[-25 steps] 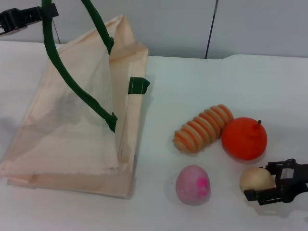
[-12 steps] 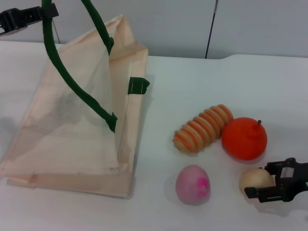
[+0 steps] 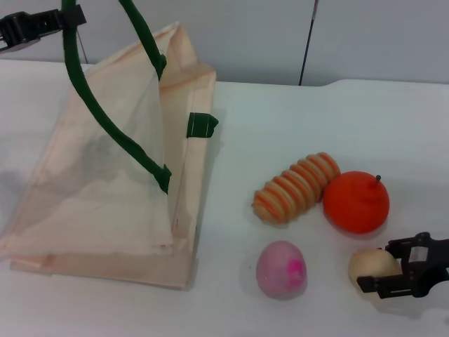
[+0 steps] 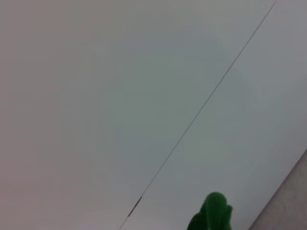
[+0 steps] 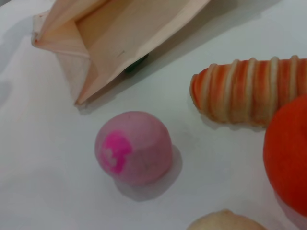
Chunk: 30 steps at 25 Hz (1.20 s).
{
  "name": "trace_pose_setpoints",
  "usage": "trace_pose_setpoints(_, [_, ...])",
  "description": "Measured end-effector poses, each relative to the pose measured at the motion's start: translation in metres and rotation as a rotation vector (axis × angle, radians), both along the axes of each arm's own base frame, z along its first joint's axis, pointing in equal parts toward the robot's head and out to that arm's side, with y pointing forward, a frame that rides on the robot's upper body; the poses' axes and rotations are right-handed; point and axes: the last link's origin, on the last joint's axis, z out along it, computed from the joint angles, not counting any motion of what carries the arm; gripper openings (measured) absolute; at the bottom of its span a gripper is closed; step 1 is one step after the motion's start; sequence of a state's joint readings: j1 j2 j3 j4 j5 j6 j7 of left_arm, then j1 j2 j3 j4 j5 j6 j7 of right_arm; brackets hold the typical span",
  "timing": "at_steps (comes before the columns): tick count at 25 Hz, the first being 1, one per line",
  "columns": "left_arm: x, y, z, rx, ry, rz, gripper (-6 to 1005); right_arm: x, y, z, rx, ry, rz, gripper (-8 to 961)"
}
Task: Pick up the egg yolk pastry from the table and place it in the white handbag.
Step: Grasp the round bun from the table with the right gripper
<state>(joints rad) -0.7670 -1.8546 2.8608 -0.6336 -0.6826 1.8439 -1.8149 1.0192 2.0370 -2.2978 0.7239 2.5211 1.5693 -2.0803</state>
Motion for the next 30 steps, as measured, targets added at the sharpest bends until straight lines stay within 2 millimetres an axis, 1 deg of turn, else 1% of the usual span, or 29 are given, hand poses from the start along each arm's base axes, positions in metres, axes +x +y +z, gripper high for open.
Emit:
trace_pose_setpoints(17, [0.0006,0.0004,0.0017,0.009,-0.005,-0.001,178,-0.007,-0.0005,0.0017,-0.027,0.026,0.013,654])
trace_pose_setpoints(30, [0.0008,0.0006,0.0021,0.009,-0.009,0.001,183,-0.0064,0.0001,0.0036,-0.027,0.01,0.006,635])
